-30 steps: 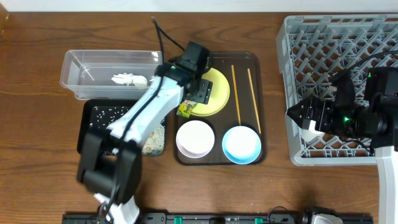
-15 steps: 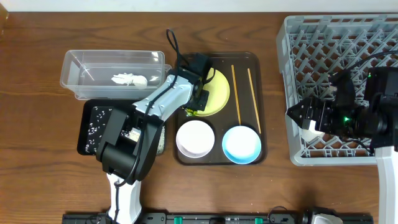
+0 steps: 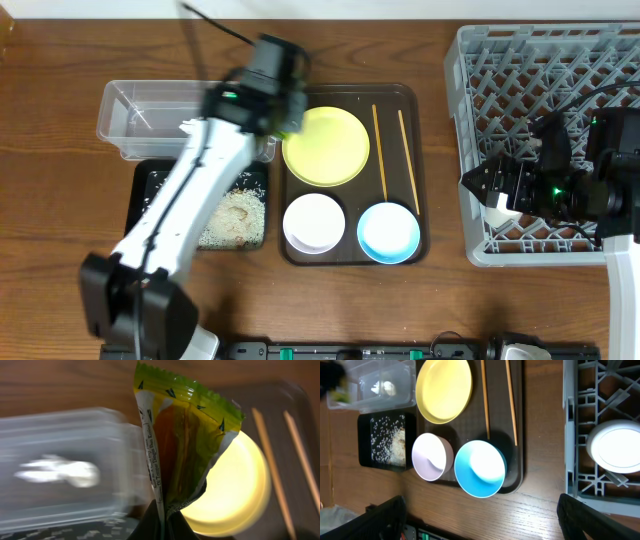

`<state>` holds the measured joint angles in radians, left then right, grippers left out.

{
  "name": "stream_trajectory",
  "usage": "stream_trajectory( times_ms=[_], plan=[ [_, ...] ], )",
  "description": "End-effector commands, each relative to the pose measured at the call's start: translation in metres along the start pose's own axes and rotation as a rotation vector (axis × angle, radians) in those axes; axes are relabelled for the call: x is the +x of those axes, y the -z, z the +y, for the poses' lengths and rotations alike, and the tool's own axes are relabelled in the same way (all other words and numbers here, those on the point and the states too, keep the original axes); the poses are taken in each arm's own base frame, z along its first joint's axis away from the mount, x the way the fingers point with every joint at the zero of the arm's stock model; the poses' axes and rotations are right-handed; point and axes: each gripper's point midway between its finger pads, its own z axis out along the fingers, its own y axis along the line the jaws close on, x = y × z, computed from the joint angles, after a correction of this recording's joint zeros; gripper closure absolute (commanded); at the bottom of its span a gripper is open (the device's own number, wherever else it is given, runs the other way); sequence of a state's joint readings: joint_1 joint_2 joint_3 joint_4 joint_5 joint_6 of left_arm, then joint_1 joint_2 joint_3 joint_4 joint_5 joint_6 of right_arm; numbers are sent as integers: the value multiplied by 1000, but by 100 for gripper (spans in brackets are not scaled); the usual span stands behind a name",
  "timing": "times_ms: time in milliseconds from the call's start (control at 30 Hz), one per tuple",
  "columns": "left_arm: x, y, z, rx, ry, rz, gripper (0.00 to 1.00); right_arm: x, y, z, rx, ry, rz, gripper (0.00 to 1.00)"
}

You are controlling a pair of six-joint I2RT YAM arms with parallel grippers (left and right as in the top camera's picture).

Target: Sort waste into correct bins and load items into the dishwasher rack

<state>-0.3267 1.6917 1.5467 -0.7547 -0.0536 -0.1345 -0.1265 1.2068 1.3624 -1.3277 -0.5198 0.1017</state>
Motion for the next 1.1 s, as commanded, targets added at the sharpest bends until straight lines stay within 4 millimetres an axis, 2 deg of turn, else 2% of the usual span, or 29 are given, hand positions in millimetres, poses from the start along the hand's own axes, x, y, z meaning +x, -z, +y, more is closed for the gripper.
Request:
stream_trajectory(
  times_ms=[0,67,167,233,300,367,500,633,700,833,933,1067],
  plan=[
    [10,-25,55,-130,87,56,93,-2,3,5,-6,23,-11,6],
    [14,-36,72,-150,118,78,86,-2,3,5,-6,23,-12,6],
    [23,-50,79,-135,141,122,51,-2,3,5,-6,23,-11,6],
    [25,-56,82,-140,141,132,43,-1,3,5,-5,22,-10,7],
    [16,-56,86,-139,138,100,30,-2,3,5,-5,23,-11,7],
    [3,-46,86,-128,147,62,28,-2,3,4,1,23,-12,7],
    [-18,-2,73,-49,152,-9,23,-3,4,-10,80,20,-17,6],
    [-24,58,60,31,151,-80,23,-2,4,-14,108,19,-17,6],
    [-17,90,57,58,149,-100,23,-3,4,-14,108,19,-18,1],
    [8,146,57,64,148,-123,22,-3,4,-14,107,21,-21,1],
    [26,181,58,67,148,-151,17,-3,4,-14,106,21,-21,1],
    [41,211,59,72,147,-188,14,-3,4,-14,107,21,-21,1]
  ],
)
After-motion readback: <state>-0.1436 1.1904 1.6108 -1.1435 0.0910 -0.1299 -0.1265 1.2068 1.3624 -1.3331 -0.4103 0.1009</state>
